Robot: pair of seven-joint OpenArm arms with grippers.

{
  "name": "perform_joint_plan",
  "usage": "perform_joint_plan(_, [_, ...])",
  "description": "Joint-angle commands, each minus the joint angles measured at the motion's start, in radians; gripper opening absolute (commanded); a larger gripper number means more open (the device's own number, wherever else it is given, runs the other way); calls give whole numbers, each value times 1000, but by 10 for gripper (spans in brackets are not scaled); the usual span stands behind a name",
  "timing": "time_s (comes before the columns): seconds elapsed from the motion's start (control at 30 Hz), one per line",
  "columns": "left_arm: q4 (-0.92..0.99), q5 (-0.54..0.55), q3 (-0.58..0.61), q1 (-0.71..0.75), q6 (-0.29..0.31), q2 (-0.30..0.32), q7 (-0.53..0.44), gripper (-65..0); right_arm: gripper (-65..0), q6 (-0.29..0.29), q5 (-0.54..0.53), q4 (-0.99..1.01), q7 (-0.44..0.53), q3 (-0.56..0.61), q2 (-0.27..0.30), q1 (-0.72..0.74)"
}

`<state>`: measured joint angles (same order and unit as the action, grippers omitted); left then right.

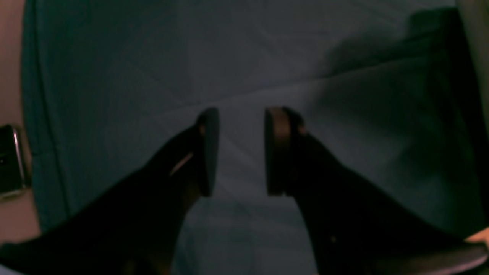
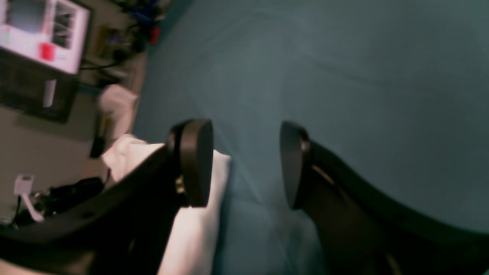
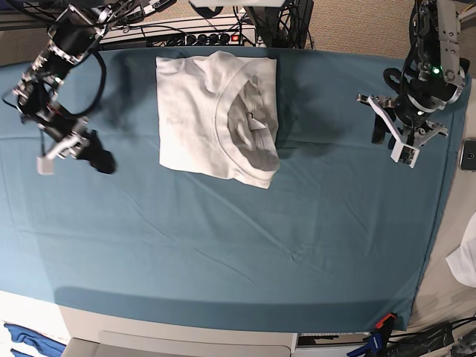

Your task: Fold the T-shirt properly

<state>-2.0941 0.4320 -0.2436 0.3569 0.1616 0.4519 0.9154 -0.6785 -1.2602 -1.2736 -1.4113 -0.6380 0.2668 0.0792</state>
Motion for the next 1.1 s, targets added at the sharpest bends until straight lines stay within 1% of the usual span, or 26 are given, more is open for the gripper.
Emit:
perform_joint_plan(0.0, [-15, 3, -8, -2, -2, 13, -19, -439, -358, -5, -30, -14, 15, 37, 21, 18])
perform_joint_plan(0.13, [-15, 3, -8, -2, -3, 10, -18, -439, -358, -5, -24, -14, 15, 173, 13, 36])
perform_joint_plan(0.27, [-15, 3, -8, 13, -1, 9, -6, -439, -358, -5, -22, -14, 15, 246, -15, 39])
perform_joint_plan(0.3, [-15, 5, -8, 21, 22, 9, 19, -439, -358, -6, -23, -14, 15, 254, -25, 37])
perform_joint_plan(0.37, [-15, 55, -8, 43, 71, 12, 104, -439, -360, -6, -23, -14, 15, 259, -46, 37])
perform_joint_plan(0.4, [-15, 95, -8, 60, 88, 16, 141, -439, -373, -6, -23, -14, 15, 259, -55, 38])
perform_joint_plan(0.43, [-15, 131, -8, 82, 106, 19, 157, -439, -409, -7, -22, -14, 15, 259, -62, 38])
perform_joint_plan(0.53, [-15, 263, -8, 143, 136, 19, 170, -439, -567, -20, -18, -14, 15, 259, -77, 38])
perform_joint_plan(0.57, [-15, 316, -8, 156, 162, 18, 177, -439, -620, -20, -14, -14, 15, 259, -80, 38])
perform_joint_plan(0.6, [-15, 365, -8, 165, 188, 13, 189, -439, -650, -20, -10, -14, 15, 258, -84, 38])
perform_joint_plan(0.67, [-15, 455, -8, 175, 224, 1, 194, -436, -650, -20, -3, -14, 15, 258, -92, 37])
perform_joint_plan(0.73, [-15, 497, -4, 175, 245, -20, 190, -388, -650, -20, -3, -14, 15, 258, -95, 37])
perform_joint_plan(0.8, [-15, 494, 16, 173, 239, -31, 169, -328, -650, -20, -3, -14, 15, 259, -96, 38])
perform_joint_plan(0.83, [-15, 475, 32, 172, 230, -40, 157, -310, -650, -20, -4, -14, 15, 259, -96, 38])
perform_joint_plan(0.93, [-13, 383, 113, 172, 173, -68, 117, -308, -650, -20, -3, -14, 15, 259, -96, 38])
perform_joint_plan(1.0, [-13, 340, 172, 169, 150, -87, 107, -308, -650, -20, -3, -14, 15, 259, -96, 38])
perform_joint_plan(1.07, [-13, 304, 229, 160, 144, -109, 105, -309, -650, -20, -3, -14, 15, 259, -96, 38])
